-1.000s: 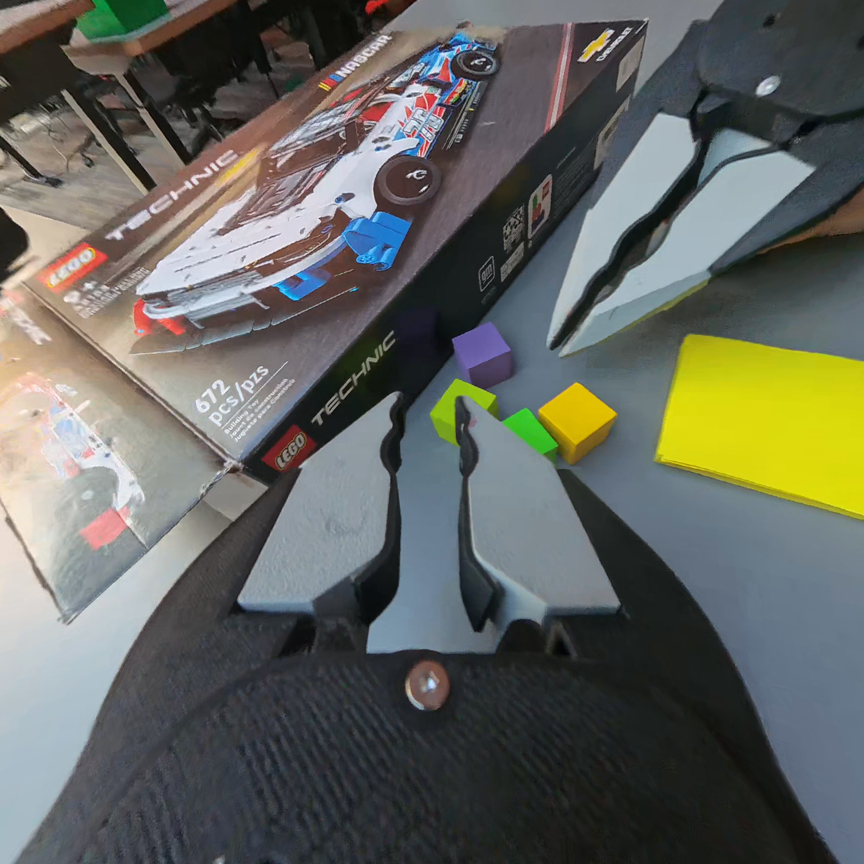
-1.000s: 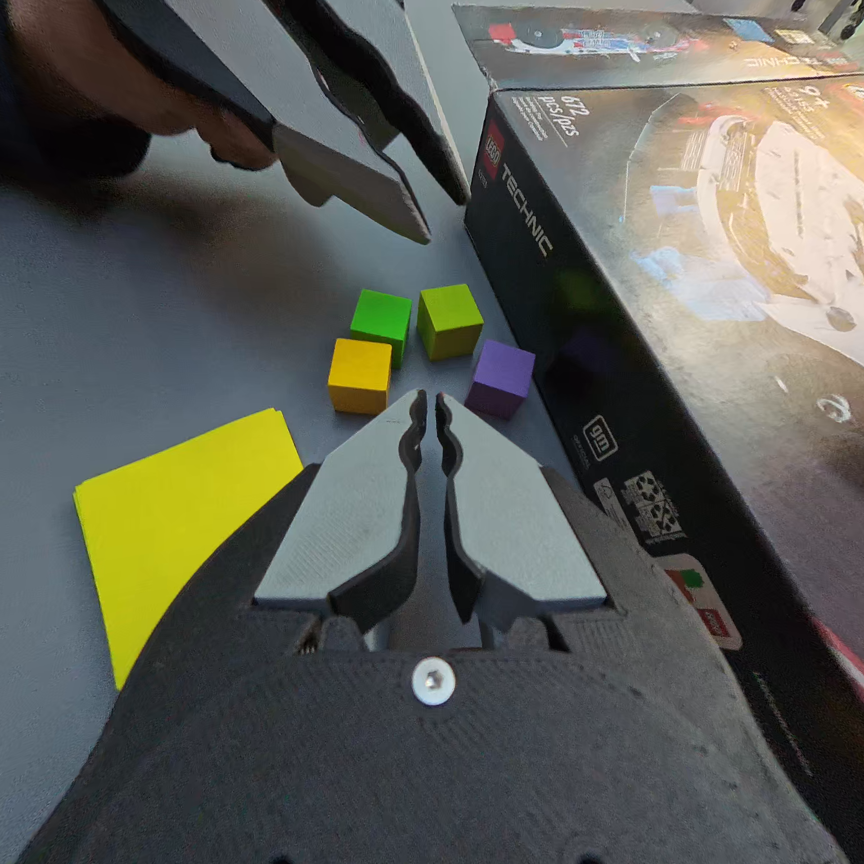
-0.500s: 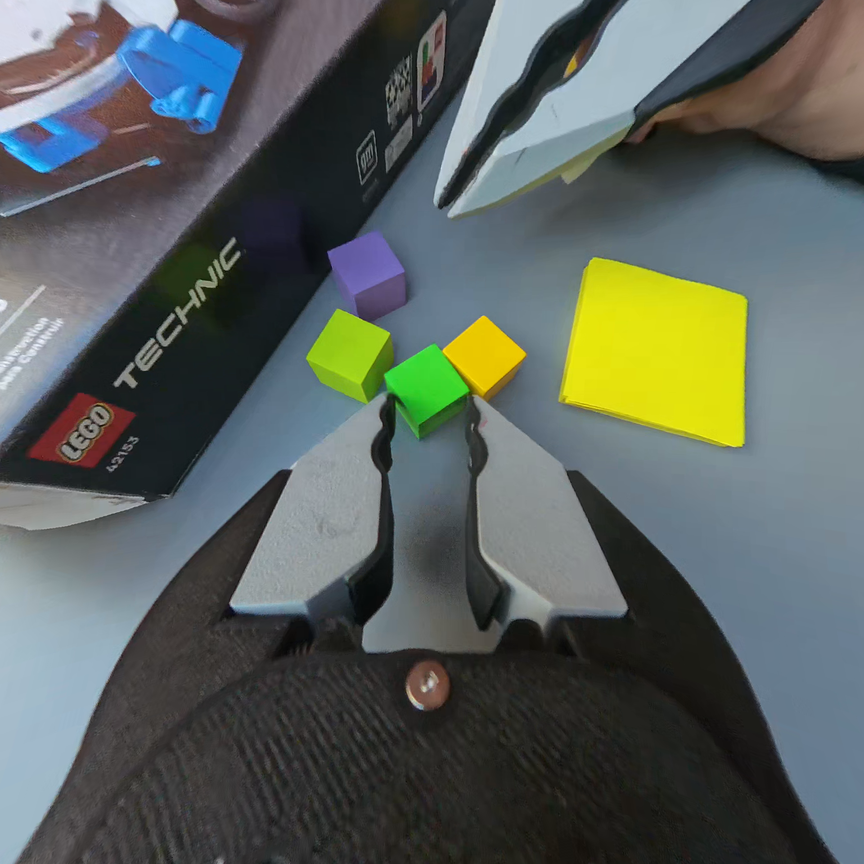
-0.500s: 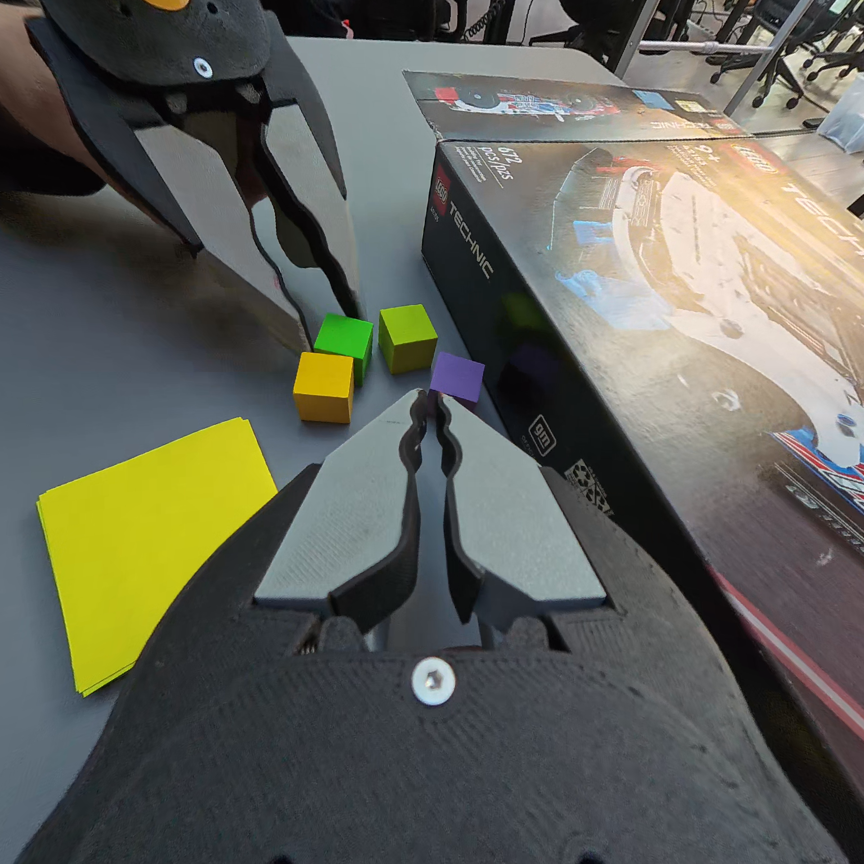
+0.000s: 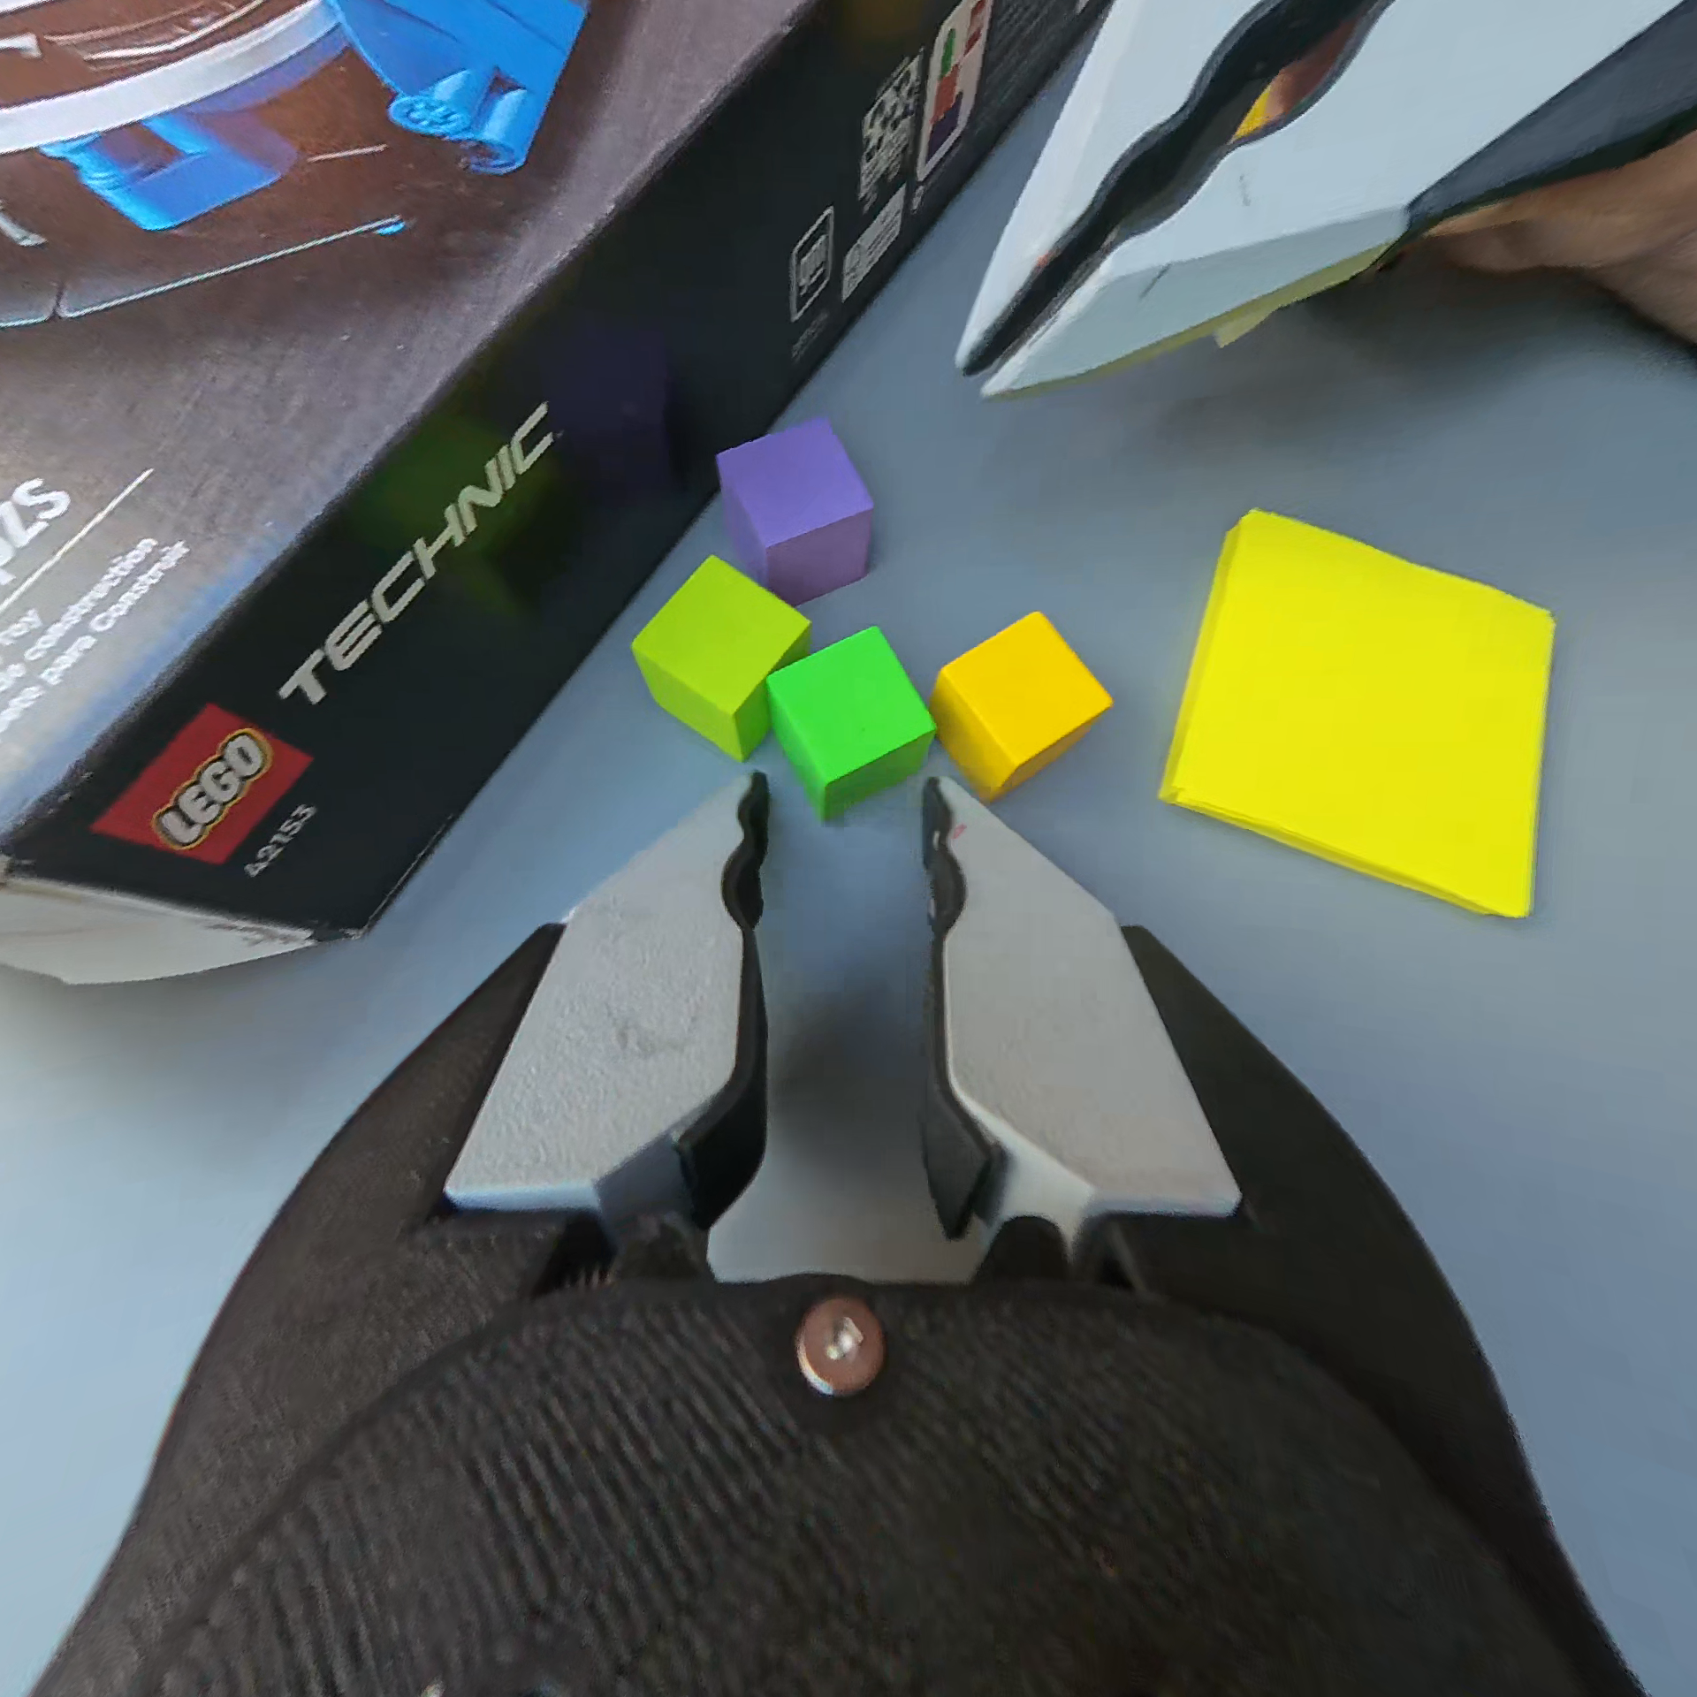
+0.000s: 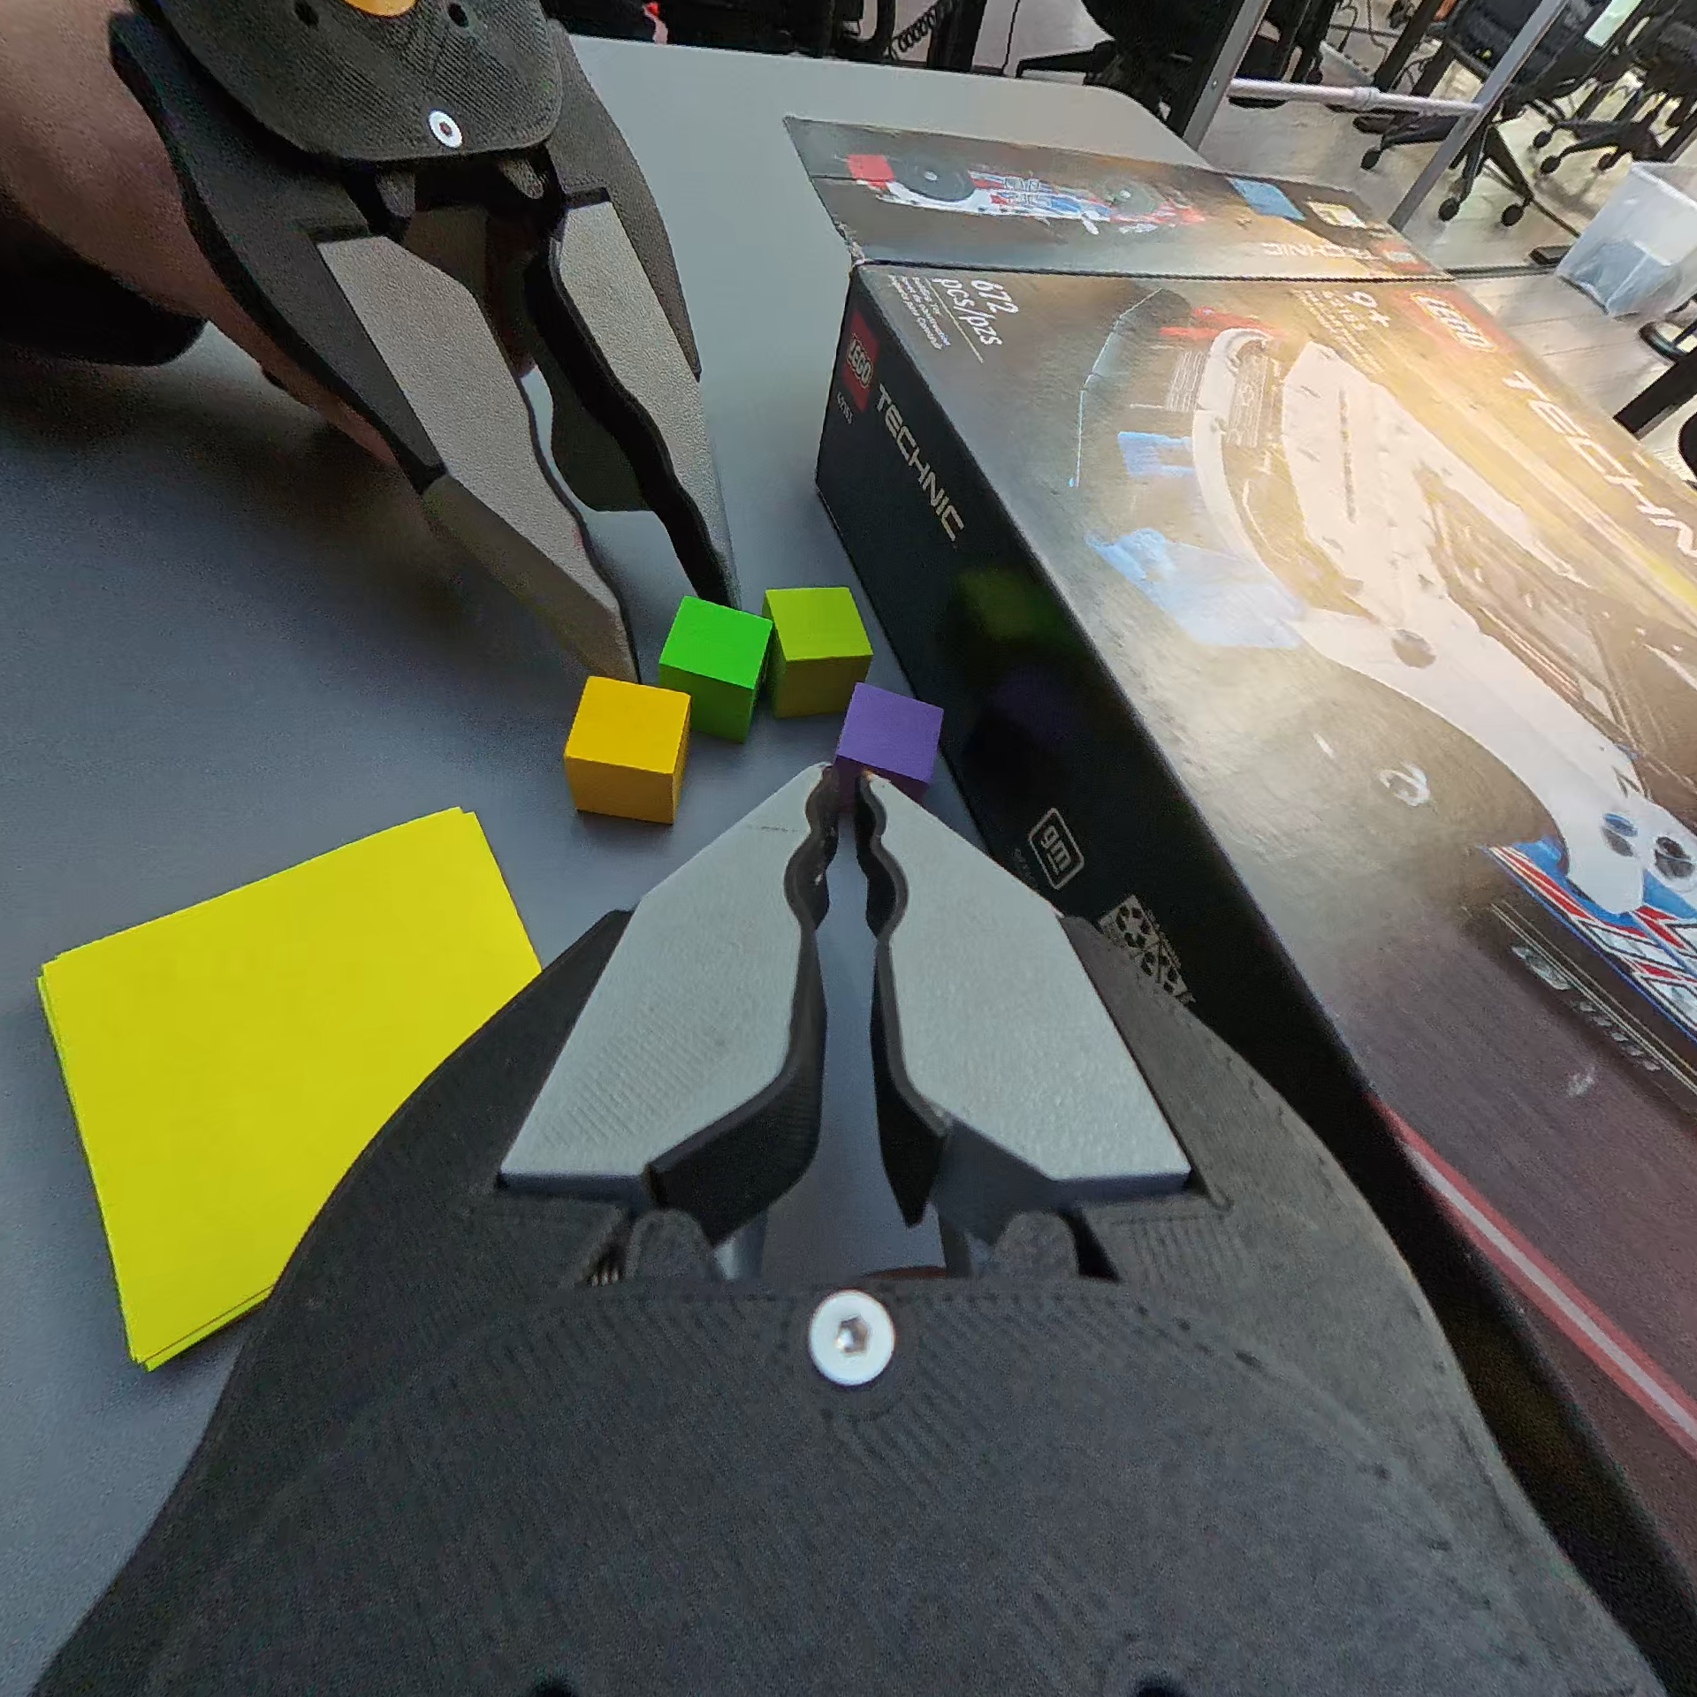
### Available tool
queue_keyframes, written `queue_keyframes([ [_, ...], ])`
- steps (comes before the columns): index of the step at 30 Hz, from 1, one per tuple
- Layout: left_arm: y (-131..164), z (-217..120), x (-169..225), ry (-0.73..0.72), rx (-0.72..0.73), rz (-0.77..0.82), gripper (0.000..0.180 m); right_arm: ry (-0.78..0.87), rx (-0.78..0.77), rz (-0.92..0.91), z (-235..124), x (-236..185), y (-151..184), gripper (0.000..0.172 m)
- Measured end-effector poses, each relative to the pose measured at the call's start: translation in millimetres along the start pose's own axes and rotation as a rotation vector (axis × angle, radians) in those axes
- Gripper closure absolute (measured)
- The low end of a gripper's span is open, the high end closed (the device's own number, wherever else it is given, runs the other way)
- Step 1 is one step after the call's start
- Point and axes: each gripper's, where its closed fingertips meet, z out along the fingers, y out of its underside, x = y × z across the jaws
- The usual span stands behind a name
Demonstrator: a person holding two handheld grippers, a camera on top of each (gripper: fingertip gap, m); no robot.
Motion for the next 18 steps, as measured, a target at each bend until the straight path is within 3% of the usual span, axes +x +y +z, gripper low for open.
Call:
queue_keyframes([
  [2, -9.2, 2.2, 6.9, 0.043, 0.052, -0.059, 0.142, 0.0, -0.005, -0.007, 1.1, -1.5, -0.2, 0.172],
  [5, -14.1, 6.6, -2.2, -0.011, 0.063, -0.112, 0.137, 0.007, -0.003, -0.032, 2.2, -3.6, -3.4, 0.172],
  [7, -15.1, 8.7, -7.0, -0.057, 0.06, -0.112, 0.137, 0.013, -0.004, -0.052, 3.2, -5.4, -5.0, 0.172],
  [9, -15.3, 11.0, -5.5, -0.073, 0.051, -0.083, 0.148, 0.015, -0.009, -0.062, 4.7, -7.0, -5.1, 0.172],
  [18, -10.5, 2.9, -5.8, -0.039, 0.045, -0.045, 0.149, 0.045, -0.013, -0.049, 0.2, 0.6, -1.8, 0.172],
])
